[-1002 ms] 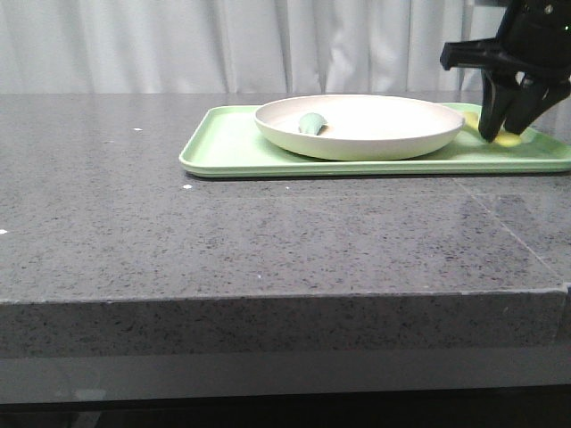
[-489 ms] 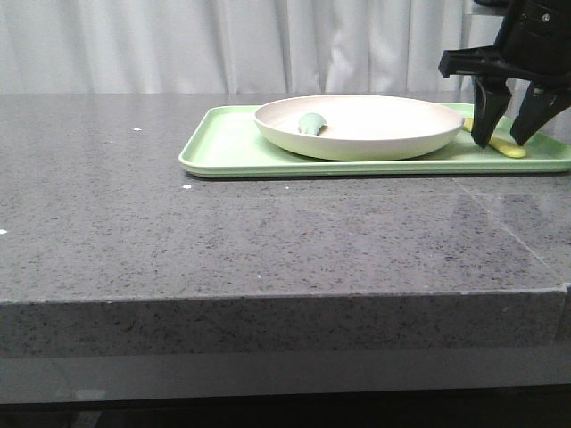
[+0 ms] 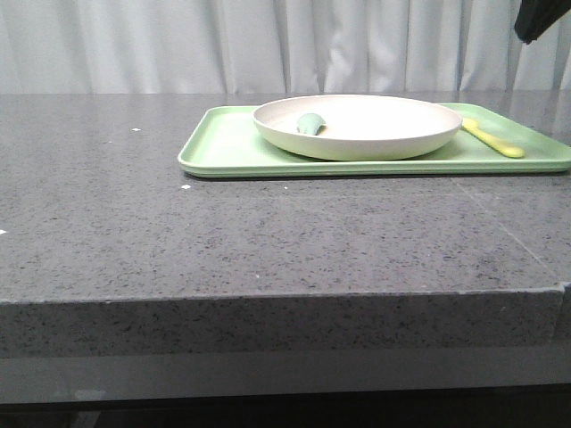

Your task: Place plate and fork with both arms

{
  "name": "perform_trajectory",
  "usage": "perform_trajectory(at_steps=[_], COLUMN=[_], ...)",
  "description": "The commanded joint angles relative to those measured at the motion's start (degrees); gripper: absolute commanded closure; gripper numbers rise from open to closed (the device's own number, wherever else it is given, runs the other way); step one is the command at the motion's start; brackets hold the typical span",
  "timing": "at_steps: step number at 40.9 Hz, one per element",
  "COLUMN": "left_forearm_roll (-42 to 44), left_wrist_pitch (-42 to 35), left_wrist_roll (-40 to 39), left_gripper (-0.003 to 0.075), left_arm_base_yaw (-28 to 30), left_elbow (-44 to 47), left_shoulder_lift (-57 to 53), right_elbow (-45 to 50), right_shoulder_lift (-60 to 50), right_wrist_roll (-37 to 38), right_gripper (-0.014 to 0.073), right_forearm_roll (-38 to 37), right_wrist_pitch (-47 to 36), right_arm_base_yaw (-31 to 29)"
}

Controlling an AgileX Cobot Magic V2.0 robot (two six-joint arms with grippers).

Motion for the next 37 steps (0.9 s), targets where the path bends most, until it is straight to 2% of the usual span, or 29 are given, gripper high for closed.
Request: perform_trajectory(at_steps=[1,4,11,37], left_forearm_roll=[0.18,0.18,0.18,0.18], left_wrist_pitch=[-4.45,-4.45,-4.45,-4.45], left_wrist_roll=[-0.01,-0.01,-0.01,-0.01], left_gripper=[0.0738,0.0738,0.0738,0.0738], left_arm_base_yaw=[0.24,0.24,0.24,0.24], left_elbow=[-1.46,-1.46,-1.46,-1.46], left_shoulder_lift=[0.42,0.42,0.42,0.42], right_elbow=[-1.81,-1.53,4.41,55.52], right_shoulder_lift=[-4.21,-5.55,-13.09,-57.53], right_wrist_roll=[-0.55,-0.55,-0.80,-4.63], right_gripper=[0.0676,0.0715,0.0710,0.0710], right_forearm_roll=[-0.49,-0.49,-0.49,-0.49], right_wrist_pitch=[-1.76,-1.17,-2.53,-32.70], right_arm_base_yaw=[-0.41,-0.41,-0.32,-0.22])
